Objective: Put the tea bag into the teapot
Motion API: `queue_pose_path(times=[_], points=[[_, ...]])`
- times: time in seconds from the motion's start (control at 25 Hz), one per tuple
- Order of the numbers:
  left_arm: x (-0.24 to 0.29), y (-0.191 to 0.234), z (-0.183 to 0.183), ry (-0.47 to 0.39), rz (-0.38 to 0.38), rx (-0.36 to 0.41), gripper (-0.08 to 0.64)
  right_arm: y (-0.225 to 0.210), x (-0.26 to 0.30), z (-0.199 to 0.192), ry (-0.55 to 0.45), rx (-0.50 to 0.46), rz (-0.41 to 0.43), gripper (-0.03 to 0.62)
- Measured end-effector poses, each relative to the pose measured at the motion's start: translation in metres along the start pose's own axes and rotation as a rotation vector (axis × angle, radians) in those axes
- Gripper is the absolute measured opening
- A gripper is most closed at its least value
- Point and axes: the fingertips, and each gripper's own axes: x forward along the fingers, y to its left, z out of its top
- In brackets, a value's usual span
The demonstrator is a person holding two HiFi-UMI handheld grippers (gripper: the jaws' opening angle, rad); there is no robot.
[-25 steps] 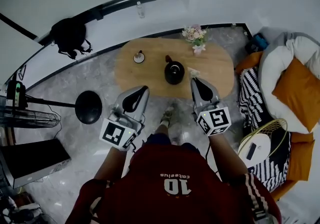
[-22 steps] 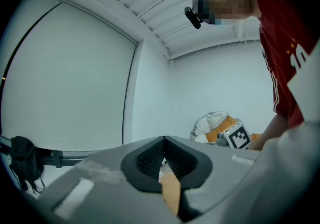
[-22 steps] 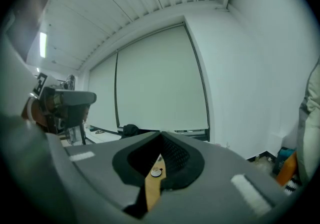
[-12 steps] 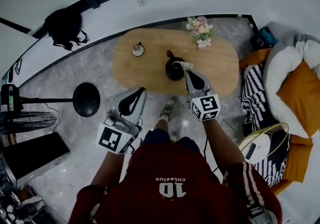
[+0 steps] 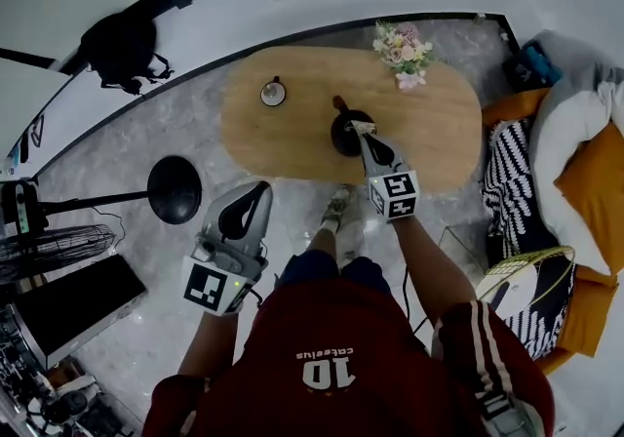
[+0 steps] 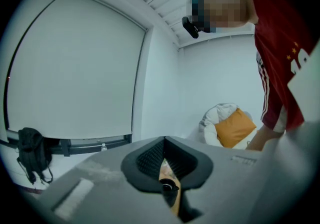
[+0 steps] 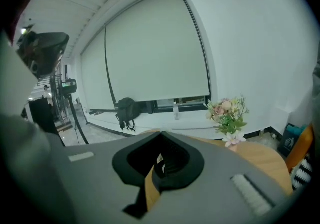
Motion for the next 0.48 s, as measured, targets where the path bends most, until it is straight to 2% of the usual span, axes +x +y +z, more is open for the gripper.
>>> queue_pose_path(times=[0.28,0.48], points=[[-0.001,0.018,-0.016,0.023,0.030,-0.032,0.002,-0.005,0.030,-0.035,0.079,0.011,0.002,0.000],[-0.001,0.021,-0.020,0.003,0.012,-0.040,0.002,-0.010,0.040,-0.048,0.115,-0.008,-0.019,0.000]])
